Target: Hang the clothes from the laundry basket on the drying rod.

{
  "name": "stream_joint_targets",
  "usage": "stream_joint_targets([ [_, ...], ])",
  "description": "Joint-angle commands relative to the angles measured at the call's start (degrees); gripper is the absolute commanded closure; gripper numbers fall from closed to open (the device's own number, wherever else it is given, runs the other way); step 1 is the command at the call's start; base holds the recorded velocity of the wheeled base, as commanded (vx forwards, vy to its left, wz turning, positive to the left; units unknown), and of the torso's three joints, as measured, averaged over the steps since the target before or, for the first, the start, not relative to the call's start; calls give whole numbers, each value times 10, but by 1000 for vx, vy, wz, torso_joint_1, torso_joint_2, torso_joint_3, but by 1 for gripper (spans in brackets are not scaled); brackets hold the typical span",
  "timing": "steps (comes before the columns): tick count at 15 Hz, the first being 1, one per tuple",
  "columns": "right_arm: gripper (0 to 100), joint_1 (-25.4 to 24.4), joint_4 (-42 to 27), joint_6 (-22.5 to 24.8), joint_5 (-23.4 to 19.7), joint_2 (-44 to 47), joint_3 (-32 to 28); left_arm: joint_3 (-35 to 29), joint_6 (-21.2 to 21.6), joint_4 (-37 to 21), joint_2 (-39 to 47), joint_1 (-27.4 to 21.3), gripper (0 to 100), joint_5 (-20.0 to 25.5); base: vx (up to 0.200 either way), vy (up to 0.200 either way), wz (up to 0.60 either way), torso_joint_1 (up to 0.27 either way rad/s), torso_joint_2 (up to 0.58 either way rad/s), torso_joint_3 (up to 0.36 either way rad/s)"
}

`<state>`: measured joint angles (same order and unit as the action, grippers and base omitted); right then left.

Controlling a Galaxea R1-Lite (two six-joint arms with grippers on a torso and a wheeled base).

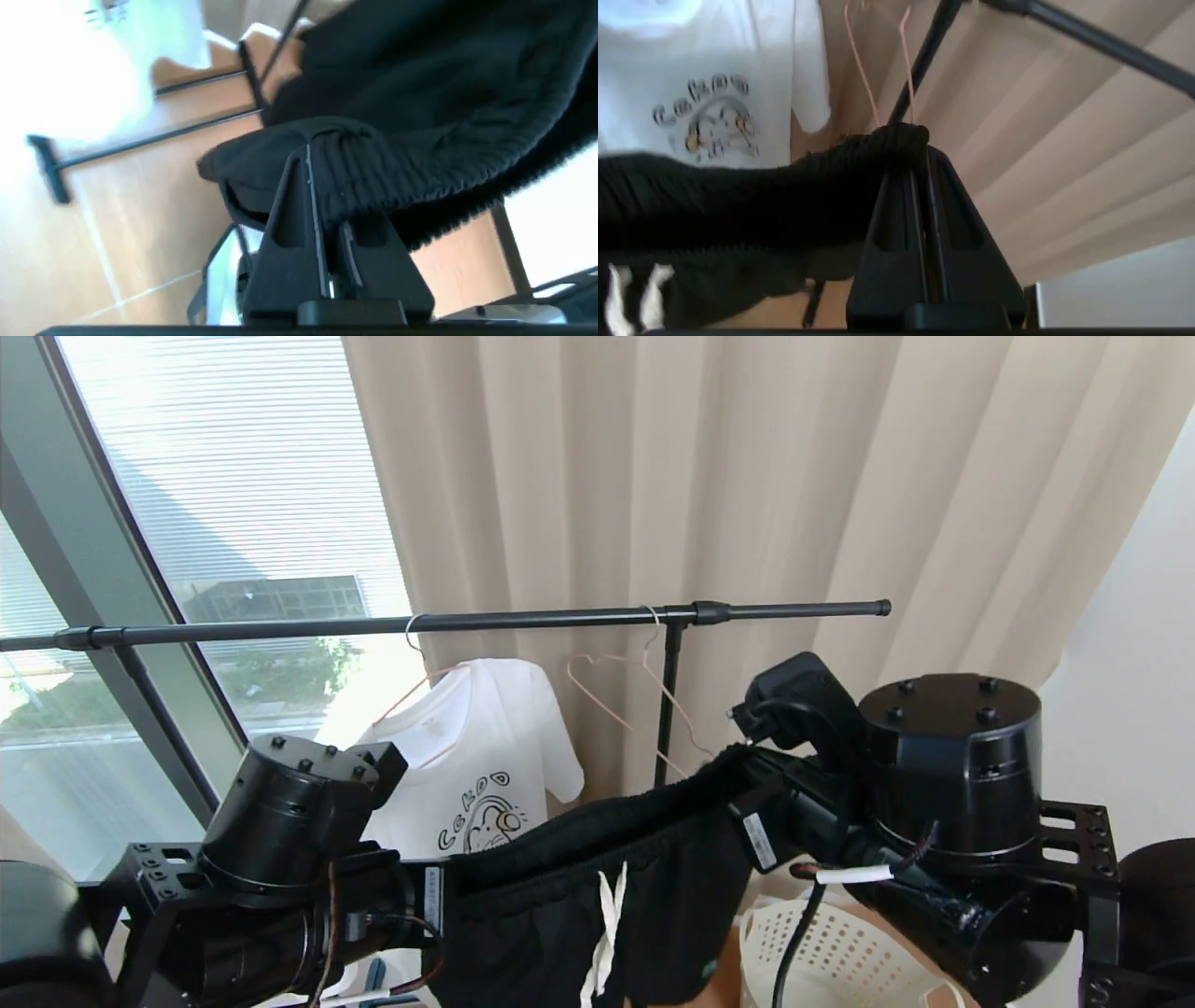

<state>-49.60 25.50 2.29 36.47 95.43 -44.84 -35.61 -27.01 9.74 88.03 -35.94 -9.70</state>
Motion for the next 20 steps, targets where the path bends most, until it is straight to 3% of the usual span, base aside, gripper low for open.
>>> stream_joint_targets([
  [1,100,-5,-32,-33,1,-17,15,-10,2,-4,-23,3,100,-18,0,0,0,0,0,0],
  [5,100,-3,-62,-46,1,-22,16,-3,36,-6,21,3,100,-142,0,0,0,0,0,0],
  [6,100,-2,-64,-46,2,-22,17,-2,36,-6,28,3,100,-150,0,0,0,0,0,0],
  [8,100,2,-65,-46,5,-23,17,3,37,-5,28,3,100,-150,0,0,0,0,0,0],
  [17,100,125,-61,3,19,-22,8,9,64,-5,-1,37,100,-151,0,0,0,0,0,0],
  [20,100,139,-57,10,19,-23,7,11,74,-5,-13,51,100,-151,0,0,0,0,0,0],
])
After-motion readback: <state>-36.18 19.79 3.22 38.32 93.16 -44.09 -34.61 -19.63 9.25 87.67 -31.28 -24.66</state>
